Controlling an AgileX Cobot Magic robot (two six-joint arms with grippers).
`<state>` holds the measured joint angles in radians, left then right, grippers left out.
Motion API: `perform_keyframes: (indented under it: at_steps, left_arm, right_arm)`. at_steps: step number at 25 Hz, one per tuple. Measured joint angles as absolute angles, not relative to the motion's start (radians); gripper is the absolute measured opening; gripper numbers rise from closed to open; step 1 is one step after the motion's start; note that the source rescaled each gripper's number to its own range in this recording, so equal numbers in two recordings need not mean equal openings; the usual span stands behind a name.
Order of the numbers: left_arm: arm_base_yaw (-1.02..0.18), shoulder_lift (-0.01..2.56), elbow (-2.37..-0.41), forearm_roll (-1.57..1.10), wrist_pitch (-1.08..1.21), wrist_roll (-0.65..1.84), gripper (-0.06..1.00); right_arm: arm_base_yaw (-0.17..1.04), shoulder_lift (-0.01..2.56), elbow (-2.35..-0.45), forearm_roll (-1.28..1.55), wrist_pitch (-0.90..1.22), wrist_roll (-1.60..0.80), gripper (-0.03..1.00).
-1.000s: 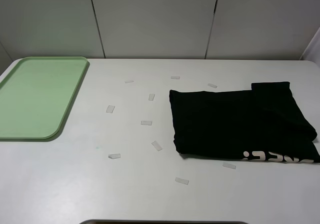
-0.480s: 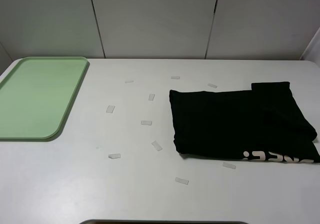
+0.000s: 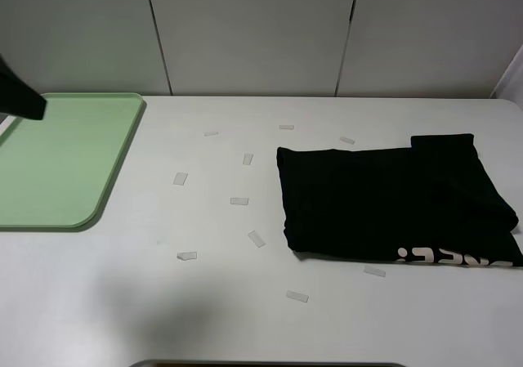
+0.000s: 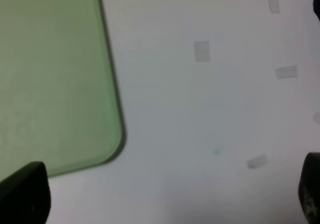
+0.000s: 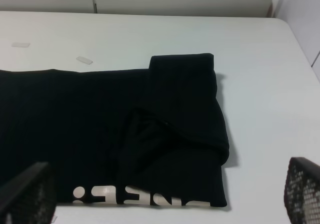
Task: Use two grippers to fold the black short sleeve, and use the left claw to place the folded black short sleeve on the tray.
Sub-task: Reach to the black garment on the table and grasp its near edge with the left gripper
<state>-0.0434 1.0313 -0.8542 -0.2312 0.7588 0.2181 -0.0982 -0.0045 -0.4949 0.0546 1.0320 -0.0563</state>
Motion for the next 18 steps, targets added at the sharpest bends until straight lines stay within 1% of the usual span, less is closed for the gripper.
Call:
perform_keyframes:
  at_steps: [3, 13, 18]
  left_arm:
    - [-0.128, 1.166, -0.872, -0.239, 0.662, 0.230, 1.00]
    - [-0.473, 1.582, -0.984, -0.386, 0.374, 0.231, 1.00]
    - [-0.606, 1.751, -1.048, -0.459, 0.243, 0.218, 1.00]
  right_arm:
    - [-0.098, -0.004, -0.495, 0.055, 1.032, -0.056, 1.00]
    - [-0.098, -0.004, -0.495, 0.055, 1.032, -0.056, 1.00]
    - [-0.098, -0.004, -0.495, 0.055, 1.032, -0.056, 1.00]
